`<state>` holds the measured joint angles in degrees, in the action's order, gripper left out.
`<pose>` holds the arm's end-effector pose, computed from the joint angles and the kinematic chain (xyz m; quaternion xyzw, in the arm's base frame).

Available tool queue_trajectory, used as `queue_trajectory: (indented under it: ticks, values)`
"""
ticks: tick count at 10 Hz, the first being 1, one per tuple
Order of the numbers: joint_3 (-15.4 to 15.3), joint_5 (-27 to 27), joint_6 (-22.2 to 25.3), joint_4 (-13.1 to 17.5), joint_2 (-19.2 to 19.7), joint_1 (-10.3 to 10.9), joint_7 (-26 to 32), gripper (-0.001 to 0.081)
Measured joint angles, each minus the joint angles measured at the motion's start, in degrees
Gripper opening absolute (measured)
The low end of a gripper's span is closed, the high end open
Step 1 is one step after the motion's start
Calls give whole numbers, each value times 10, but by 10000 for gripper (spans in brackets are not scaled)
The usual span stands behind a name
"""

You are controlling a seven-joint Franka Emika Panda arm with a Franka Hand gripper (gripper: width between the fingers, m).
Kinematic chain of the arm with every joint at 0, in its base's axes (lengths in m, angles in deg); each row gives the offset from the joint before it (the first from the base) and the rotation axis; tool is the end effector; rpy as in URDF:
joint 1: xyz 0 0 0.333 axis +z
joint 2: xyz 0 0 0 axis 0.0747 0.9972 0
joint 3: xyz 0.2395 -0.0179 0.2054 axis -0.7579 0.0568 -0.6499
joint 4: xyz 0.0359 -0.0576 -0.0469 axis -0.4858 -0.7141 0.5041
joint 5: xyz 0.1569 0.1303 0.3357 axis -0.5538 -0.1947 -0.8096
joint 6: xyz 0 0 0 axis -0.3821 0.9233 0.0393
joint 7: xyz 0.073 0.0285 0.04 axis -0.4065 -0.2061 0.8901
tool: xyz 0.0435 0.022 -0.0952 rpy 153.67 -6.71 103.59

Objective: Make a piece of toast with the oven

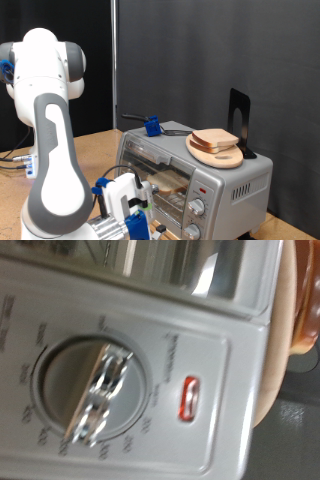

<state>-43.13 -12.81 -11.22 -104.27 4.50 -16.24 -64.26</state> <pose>0.6447 -0.0949 0.1663 -0.6593 0.1842 0.2140 0.6968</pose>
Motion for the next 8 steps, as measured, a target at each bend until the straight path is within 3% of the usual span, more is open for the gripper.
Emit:
queue_trajectory:
  ticks: [5, 8]
  values:
    - [-8, -5, -50, 47, 37, 34, -44, 682]
    - [-10, -16, -69, 68, 52, 43, -60, 682]
